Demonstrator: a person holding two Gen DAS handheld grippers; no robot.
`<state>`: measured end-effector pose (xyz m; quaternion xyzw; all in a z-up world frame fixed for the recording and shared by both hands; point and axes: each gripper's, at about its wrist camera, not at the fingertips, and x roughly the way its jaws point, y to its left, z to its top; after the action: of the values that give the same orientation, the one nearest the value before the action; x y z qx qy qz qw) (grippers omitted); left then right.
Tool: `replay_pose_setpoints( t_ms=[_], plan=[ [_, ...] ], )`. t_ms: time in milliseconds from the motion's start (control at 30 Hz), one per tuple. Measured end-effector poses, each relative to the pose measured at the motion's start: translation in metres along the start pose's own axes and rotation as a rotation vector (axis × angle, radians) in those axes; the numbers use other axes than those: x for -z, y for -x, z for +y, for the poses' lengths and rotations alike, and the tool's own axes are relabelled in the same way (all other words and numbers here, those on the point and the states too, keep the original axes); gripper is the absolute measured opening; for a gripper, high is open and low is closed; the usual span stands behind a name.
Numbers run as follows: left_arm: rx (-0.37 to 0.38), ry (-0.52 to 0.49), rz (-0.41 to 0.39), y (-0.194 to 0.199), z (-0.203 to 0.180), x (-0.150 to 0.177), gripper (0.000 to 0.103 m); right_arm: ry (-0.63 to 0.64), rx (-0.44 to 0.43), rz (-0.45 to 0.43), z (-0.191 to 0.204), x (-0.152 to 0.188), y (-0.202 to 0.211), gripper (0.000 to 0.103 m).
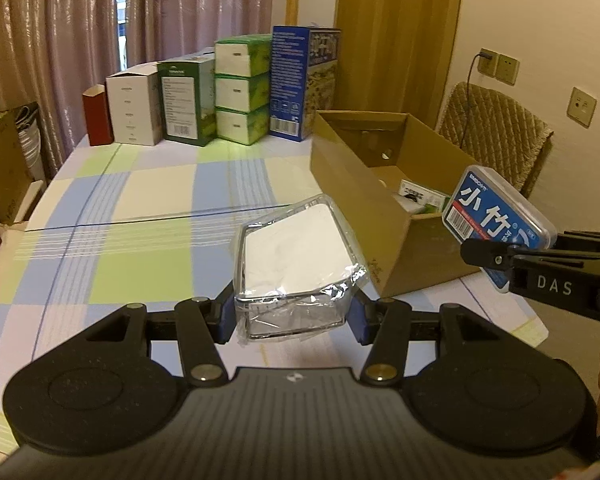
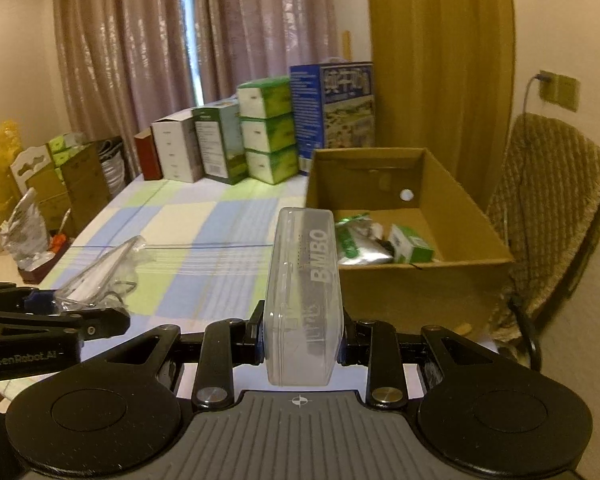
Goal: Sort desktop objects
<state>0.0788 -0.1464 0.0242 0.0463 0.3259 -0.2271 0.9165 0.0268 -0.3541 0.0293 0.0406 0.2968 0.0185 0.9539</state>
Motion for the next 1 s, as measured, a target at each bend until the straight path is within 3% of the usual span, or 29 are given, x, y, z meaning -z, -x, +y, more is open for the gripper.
replay_pose_setpoints(
  t_ms=[500,1000],
  plan=[
    [0.093,-0.049,0.010,-0.009,-0.051,-0.008,0.048,-0.066,0.115,-0.002,-0.058,0.001,0.020,0.028],
    [0.152,-0.109,0.006,-0.027,-0.093,-0.020,0.048,-0.100,0.145,-0.003,-0.086,-0.003,0.020,0.028]
  ],
)
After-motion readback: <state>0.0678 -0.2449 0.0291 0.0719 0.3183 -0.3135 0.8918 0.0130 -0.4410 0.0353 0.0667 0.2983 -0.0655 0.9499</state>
